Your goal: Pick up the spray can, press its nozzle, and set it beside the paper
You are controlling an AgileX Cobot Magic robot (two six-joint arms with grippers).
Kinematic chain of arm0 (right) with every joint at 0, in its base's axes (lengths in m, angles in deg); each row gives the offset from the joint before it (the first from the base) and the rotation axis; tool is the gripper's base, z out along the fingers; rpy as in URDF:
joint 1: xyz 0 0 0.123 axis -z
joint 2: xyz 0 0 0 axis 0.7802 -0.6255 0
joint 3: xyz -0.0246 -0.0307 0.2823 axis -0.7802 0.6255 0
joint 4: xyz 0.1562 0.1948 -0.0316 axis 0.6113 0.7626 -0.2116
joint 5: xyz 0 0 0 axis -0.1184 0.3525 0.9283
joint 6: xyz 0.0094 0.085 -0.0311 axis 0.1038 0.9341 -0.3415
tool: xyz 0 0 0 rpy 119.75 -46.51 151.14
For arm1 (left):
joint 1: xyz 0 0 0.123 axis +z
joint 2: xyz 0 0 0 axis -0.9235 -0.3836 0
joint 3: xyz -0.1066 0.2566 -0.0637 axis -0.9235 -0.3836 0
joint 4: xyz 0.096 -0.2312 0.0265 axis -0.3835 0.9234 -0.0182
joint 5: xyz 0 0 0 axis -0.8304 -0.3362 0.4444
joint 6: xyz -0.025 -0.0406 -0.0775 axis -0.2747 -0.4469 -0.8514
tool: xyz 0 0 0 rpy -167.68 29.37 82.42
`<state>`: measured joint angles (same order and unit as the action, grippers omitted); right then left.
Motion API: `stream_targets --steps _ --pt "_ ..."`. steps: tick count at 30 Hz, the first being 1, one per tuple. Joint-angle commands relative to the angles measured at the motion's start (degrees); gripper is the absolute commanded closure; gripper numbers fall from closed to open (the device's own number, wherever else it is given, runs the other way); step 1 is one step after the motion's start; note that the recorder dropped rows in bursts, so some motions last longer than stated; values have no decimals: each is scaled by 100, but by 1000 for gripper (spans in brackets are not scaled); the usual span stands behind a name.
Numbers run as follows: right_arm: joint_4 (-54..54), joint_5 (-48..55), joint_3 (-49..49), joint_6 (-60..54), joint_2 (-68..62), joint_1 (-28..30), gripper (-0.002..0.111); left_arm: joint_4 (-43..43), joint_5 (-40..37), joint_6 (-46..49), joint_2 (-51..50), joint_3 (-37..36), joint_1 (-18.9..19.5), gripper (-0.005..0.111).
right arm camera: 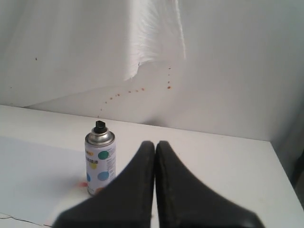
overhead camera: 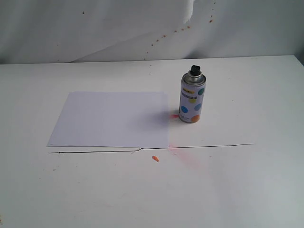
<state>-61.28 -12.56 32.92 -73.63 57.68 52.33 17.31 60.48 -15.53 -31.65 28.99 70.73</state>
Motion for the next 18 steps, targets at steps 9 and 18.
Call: stream_targets --steps 9,18 --pt "150 27 415 -71 145 0 108 42 47 -15 27 -30 10 107" --pt "-589 -254 1443 1031 850 -219 108 42 47 -15 27 -30 10 107"
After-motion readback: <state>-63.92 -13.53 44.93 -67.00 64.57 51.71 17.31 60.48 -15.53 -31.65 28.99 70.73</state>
